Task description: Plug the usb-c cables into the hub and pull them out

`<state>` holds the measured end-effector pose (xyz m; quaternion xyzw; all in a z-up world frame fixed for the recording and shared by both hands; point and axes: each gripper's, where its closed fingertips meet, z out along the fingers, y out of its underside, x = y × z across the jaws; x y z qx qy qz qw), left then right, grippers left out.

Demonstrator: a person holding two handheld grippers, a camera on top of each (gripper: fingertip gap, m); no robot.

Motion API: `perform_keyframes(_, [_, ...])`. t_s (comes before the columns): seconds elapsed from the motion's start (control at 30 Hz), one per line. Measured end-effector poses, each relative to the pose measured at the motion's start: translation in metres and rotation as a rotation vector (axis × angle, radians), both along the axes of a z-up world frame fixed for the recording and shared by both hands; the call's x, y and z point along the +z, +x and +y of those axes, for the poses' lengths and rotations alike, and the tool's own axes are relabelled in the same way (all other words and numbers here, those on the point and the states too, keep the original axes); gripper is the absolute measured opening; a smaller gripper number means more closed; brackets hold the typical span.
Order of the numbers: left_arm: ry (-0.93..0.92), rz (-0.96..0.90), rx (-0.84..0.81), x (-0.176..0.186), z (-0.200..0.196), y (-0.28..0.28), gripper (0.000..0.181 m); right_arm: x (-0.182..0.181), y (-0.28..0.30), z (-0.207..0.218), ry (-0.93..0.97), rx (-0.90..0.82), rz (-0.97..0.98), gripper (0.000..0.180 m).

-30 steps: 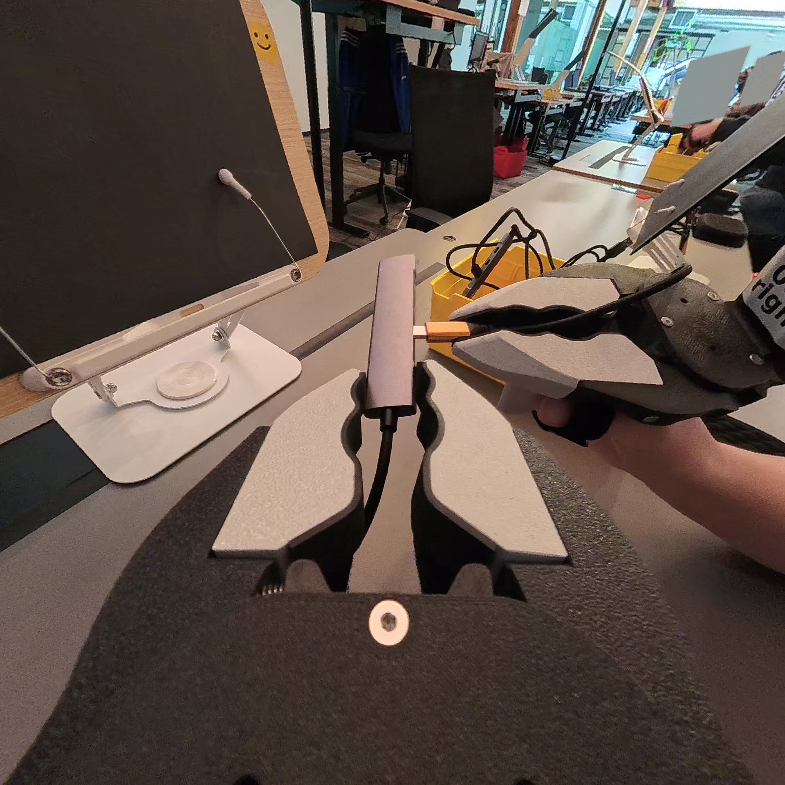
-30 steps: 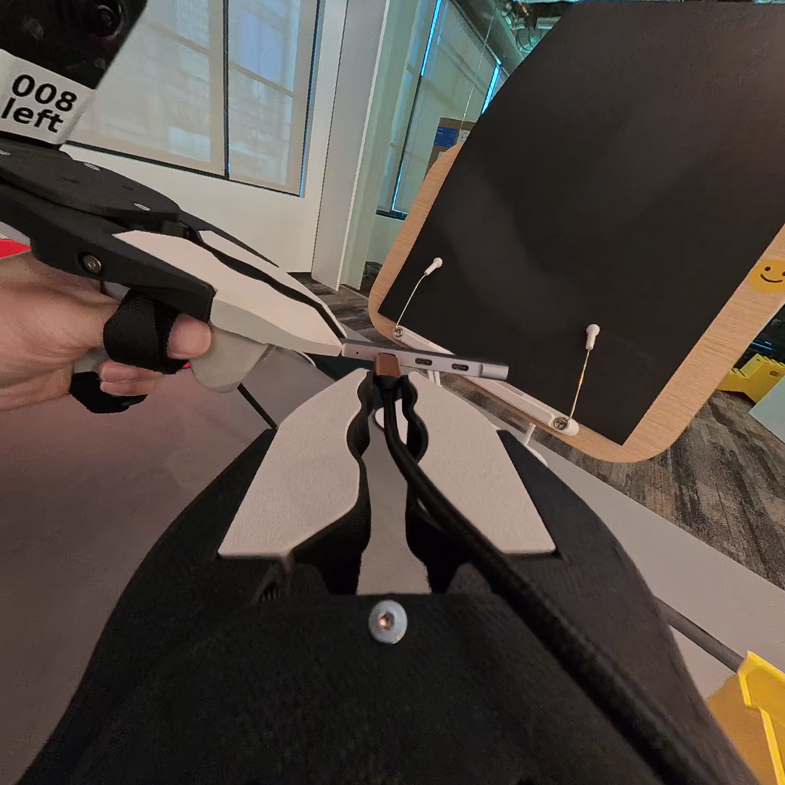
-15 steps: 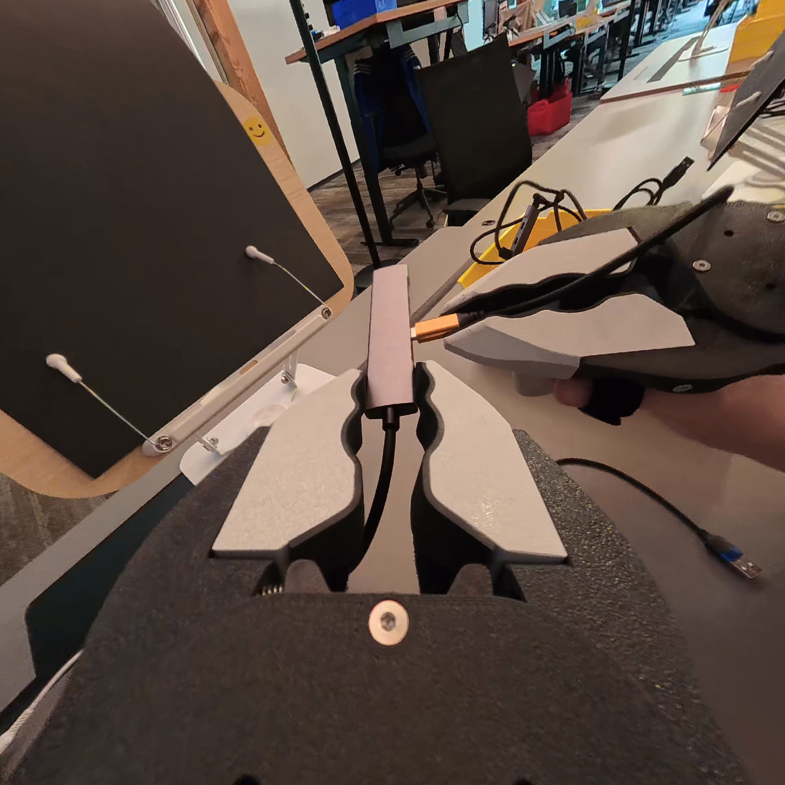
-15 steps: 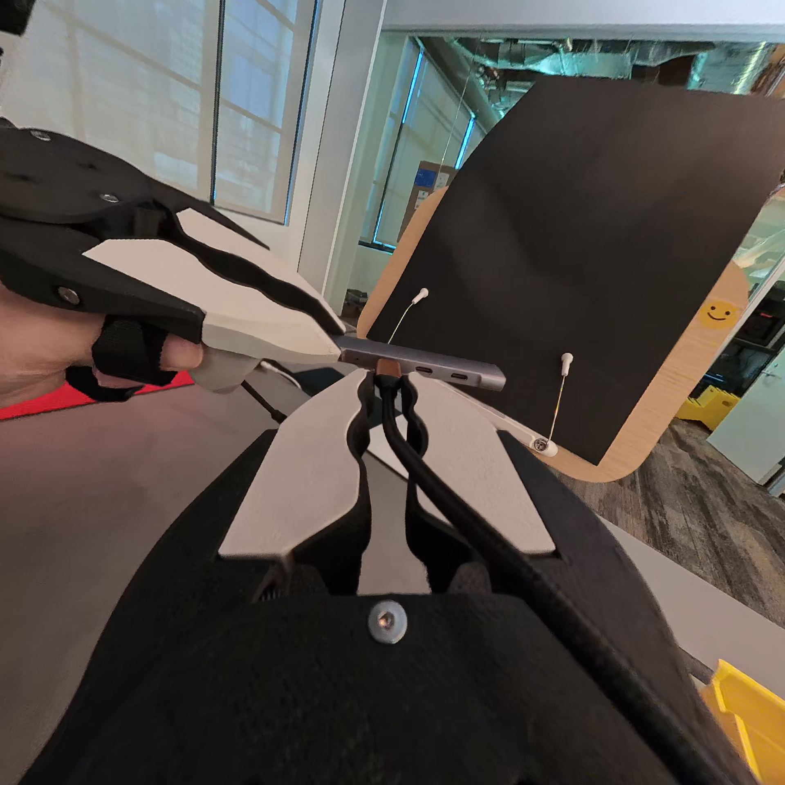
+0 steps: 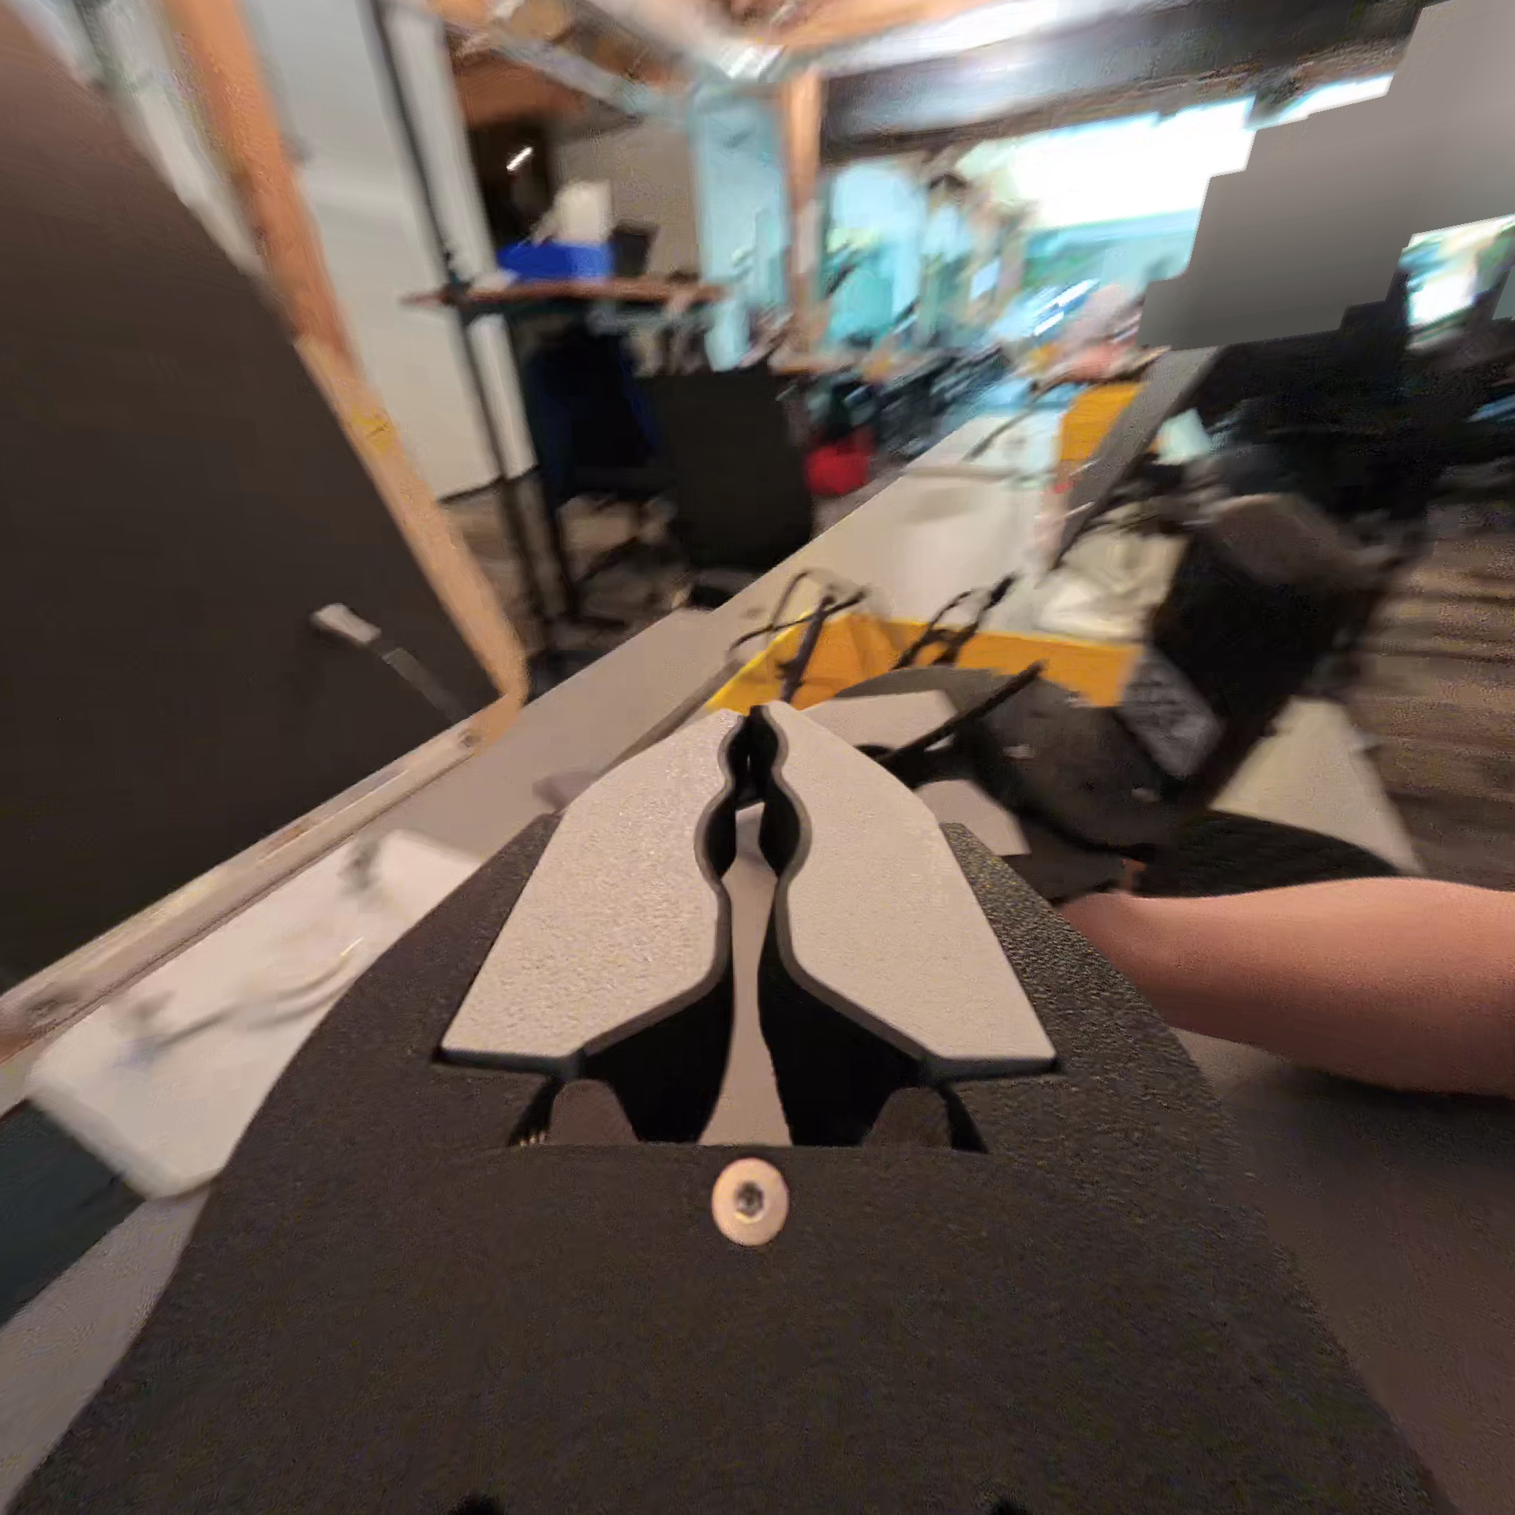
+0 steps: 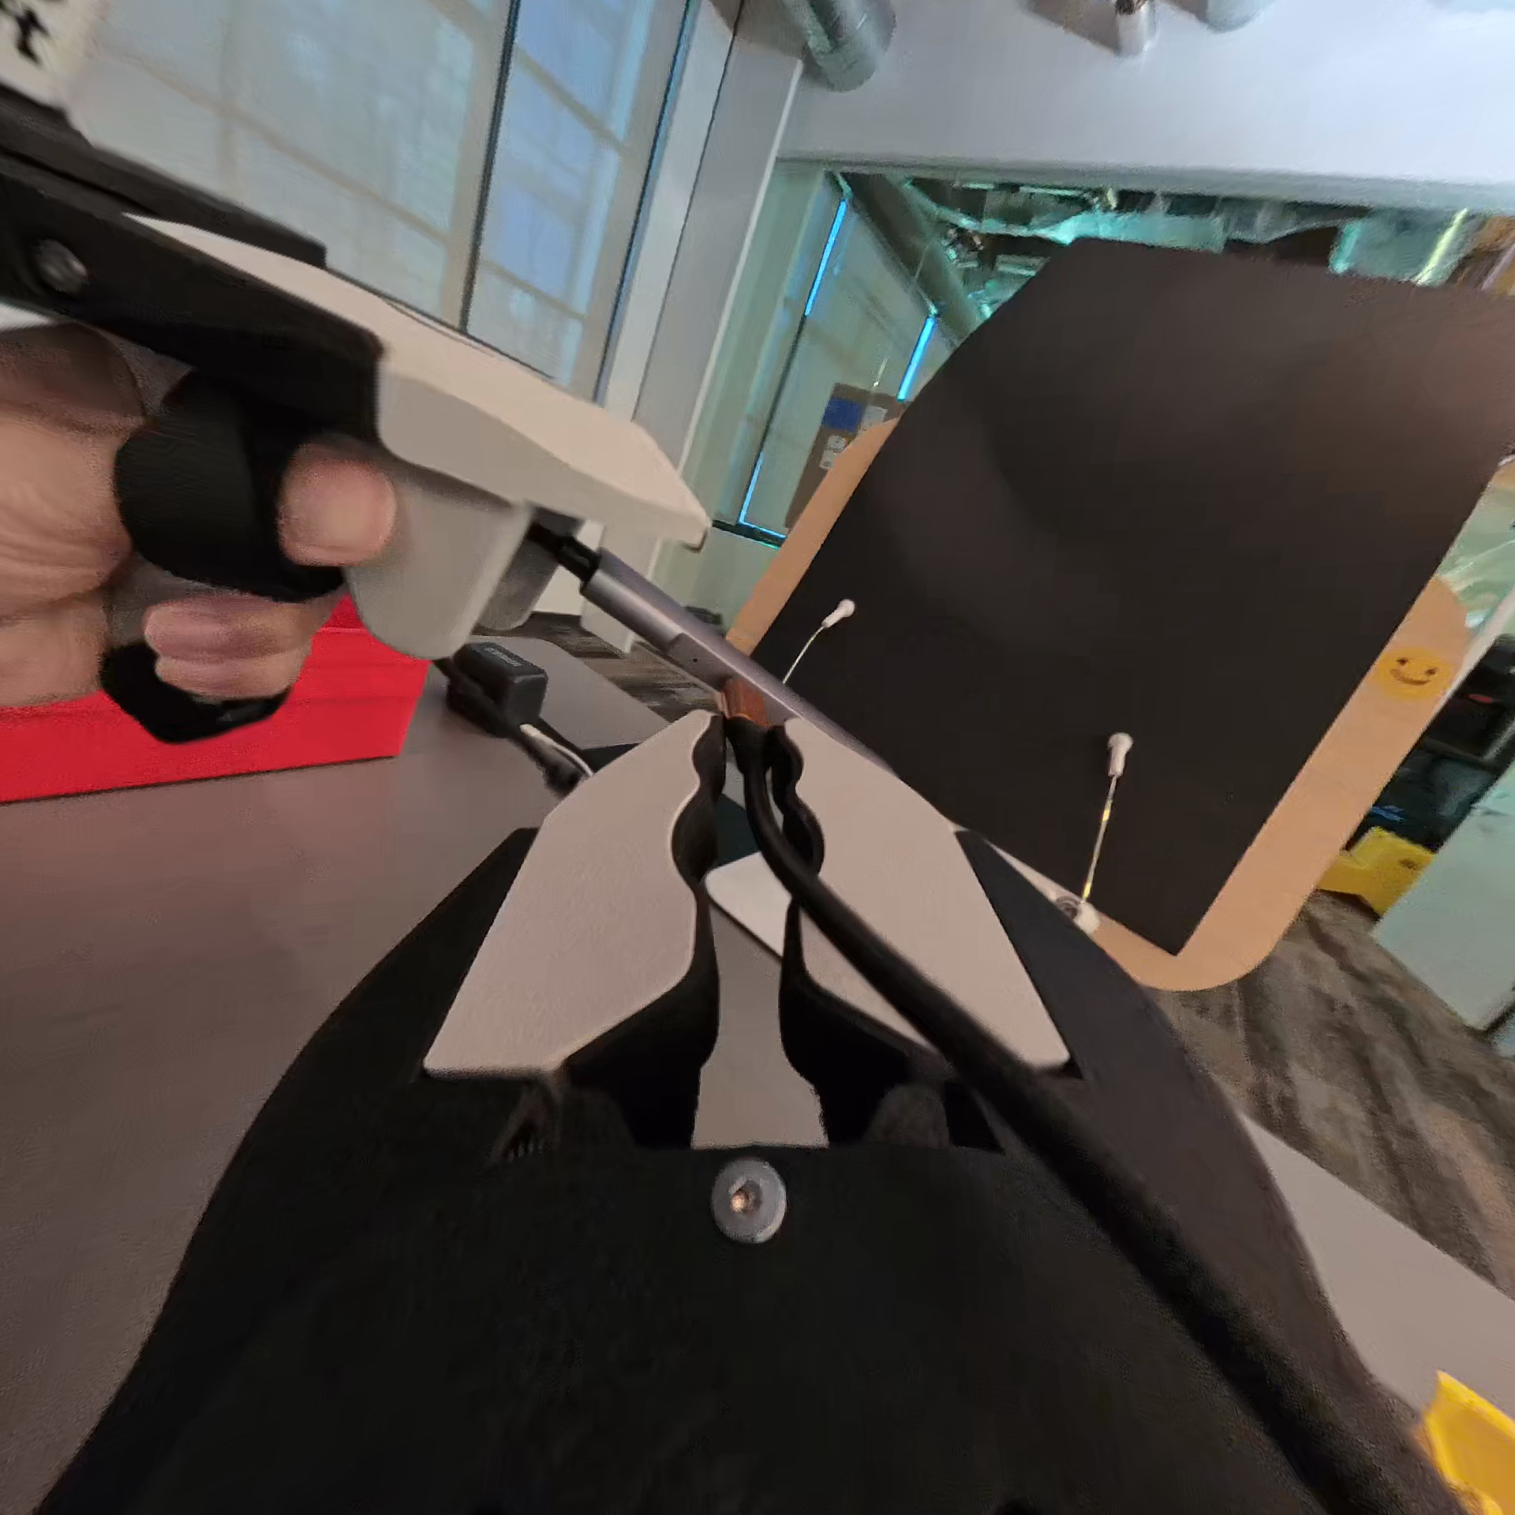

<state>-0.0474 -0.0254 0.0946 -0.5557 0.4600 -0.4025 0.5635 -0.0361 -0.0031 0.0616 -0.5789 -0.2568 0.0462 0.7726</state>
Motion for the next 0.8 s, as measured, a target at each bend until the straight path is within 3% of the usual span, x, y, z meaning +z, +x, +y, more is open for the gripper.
perform_keyframes(0.07, [0.029,0.059,0.092,-0.004,0.01,-0.007,0.0,0.002,0.0,-0.002,0.018,-0.012,-0.023,0.011])
perform_keyframes(0.37, [-0.156,0.045,0.065,-0.018,0.028,-0.027,0.0,-0.027,0.002,0.013,-0.092,0.023,-0.04,0.011])
perform_keyframes(0.53, [-0.237,0.126,0.166,-0.035,0.047,-0.04,0.048,-0.029,0.003,0.014,-0.066,-0.018,-0.118,0.011])
perform_keyframes(0.7, [-0.425,0.167,0.023,-0.065,0.044,-0.031,0.06,-0.037,-0.005,0.013,-0.054,-0.022,-0.197,0.011])
perform_keyframes(0.8, [-0.482,0.146,-0.054,-0.068,0.041,-0.031,0.056,-0.038,-0.01,0.012,-0.041,-0.019,-0.231,0.011])
